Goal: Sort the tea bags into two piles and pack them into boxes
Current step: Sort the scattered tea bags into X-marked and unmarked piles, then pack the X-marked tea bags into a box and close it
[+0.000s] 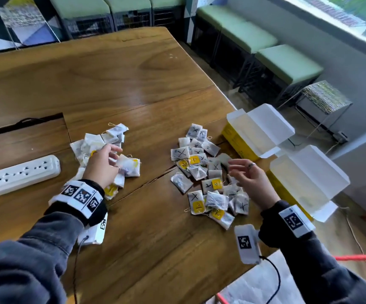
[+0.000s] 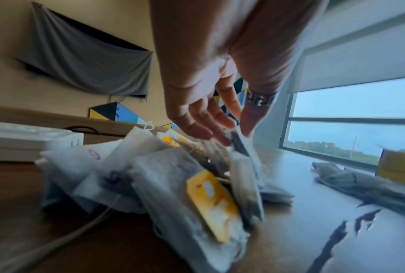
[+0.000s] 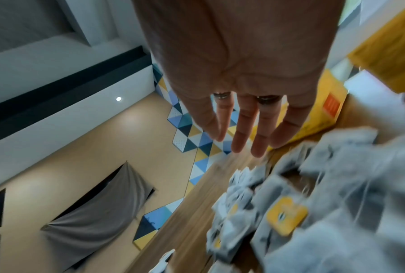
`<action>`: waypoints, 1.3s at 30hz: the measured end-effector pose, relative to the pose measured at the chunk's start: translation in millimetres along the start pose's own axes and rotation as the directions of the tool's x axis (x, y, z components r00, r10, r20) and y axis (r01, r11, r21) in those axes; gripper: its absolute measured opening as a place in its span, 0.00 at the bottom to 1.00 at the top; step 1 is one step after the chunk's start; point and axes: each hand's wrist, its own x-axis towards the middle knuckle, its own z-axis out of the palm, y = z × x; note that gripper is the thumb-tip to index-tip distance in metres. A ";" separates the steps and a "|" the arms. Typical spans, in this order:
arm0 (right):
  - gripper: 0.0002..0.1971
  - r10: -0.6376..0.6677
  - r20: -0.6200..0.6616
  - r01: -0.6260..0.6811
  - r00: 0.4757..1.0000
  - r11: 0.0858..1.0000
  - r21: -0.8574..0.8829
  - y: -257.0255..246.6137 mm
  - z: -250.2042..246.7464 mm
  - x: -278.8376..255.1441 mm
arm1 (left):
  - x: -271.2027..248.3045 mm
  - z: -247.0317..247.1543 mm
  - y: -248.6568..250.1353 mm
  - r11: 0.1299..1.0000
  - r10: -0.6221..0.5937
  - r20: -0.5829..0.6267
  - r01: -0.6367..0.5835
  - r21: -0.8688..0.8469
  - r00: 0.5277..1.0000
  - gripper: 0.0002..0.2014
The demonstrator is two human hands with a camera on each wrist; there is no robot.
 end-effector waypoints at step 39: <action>0.34 -0.478 0.259 0.475 0.839 0.410 -0.779 3.6 -76.9 -88.1 | -105.9 78.2 192.1 0.809 0.237 0.607 0.191 -0.555 0.759 0.38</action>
